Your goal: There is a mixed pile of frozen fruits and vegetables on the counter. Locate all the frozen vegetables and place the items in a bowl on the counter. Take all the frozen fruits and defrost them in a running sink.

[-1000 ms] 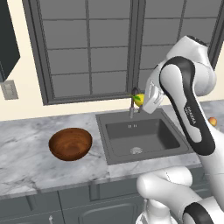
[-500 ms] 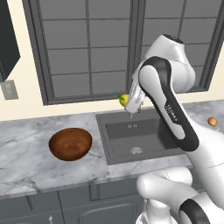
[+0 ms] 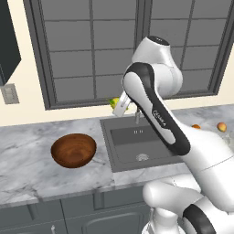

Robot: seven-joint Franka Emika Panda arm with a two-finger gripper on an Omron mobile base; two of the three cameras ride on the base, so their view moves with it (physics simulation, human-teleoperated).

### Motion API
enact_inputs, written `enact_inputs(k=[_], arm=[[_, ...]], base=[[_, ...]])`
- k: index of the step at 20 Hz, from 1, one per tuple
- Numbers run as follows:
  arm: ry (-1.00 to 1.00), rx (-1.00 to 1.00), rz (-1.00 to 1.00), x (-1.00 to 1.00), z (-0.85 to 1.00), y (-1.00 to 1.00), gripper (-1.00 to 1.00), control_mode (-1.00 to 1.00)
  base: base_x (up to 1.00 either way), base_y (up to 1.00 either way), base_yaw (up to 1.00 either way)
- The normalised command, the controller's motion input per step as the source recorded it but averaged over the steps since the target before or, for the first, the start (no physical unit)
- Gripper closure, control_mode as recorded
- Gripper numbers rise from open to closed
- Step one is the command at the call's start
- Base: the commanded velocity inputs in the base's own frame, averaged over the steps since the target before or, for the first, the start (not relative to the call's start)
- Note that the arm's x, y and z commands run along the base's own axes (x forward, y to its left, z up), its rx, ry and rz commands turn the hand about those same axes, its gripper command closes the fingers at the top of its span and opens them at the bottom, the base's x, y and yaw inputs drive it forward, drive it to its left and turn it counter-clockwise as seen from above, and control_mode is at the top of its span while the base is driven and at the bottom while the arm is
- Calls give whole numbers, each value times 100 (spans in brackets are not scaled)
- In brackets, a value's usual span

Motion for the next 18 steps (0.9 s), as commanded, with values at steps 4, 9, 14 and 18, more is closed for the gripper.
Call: enact_inputs(k=[4, 9, 14, 18], arm=[[0, 0, -9, 19, -13, 35, 100, -100], [4, 0, -8, 14, -29, 27, 100, -100], [5, 0, -7, 11, -32, 21, 100, -100], [0, 0, -5, 20, -3, 24, 100, -100]], base=[[0, 0, 0], [0, 0, 0], [0, 0, 0], [0, 0, 0]])
